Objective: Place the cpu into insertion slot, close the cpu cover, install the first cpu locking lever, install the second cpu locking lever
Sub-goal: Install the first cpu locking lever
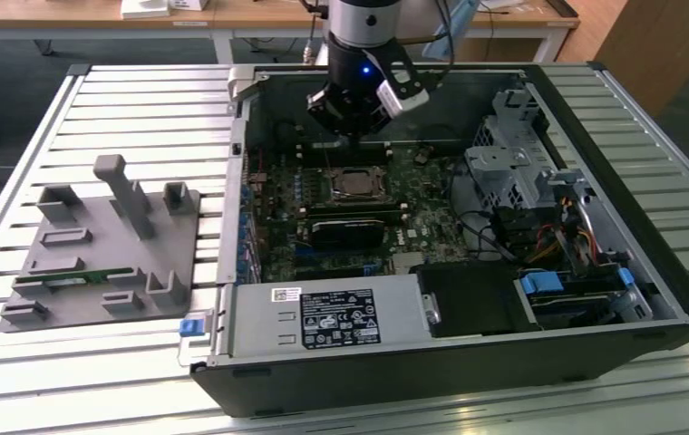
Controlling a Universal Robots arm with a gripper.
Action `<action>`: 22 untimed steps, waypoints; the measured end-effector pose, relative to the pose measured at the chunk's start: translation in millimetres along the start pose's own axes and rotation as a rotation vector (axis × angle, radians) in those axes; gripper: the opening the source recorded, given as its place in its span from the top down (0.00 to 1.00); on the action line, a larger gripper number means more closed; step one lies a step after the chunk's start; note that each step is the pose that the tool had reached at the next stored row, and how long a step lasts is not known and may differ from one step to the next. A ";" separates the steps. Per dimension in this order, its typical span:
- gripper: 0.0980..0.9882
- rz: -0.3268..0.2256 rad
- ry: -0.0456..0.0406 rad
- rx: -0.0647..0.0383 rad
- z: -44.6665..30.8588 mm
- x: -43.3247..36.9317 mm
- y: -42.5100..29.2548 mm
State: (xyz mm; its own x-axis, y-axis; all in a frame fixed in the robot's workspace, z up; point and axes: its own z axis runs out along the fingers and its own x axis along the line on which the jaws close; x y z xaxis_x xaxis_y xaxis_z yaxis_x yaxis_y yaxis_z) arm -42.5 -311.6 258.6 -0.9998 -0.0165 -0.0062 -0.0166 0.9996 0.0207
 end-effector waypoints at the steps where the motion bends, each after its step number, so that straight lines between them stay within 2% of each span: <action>1: 0.99 0.000 -0.0023 -0.001 0.0 3.1 0.0; 7: 0.99 0.012 -0.0080 -0.002 0.4 17.2 0.4; 10: 0.99 0.028 -0.0083 -0.001 0.5 22.5 0.6; 22: 0.99 0.028 -0.0086 -0.002 1.3 47.1 1.0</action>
State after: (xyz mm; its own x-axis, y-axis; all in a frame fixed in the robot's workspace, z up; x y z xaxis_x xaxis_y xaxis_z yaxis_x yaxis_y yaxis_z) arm -89.6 -311.3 257.1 -0.9998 0.0117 -0.0143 0.0114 0.9997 0.0233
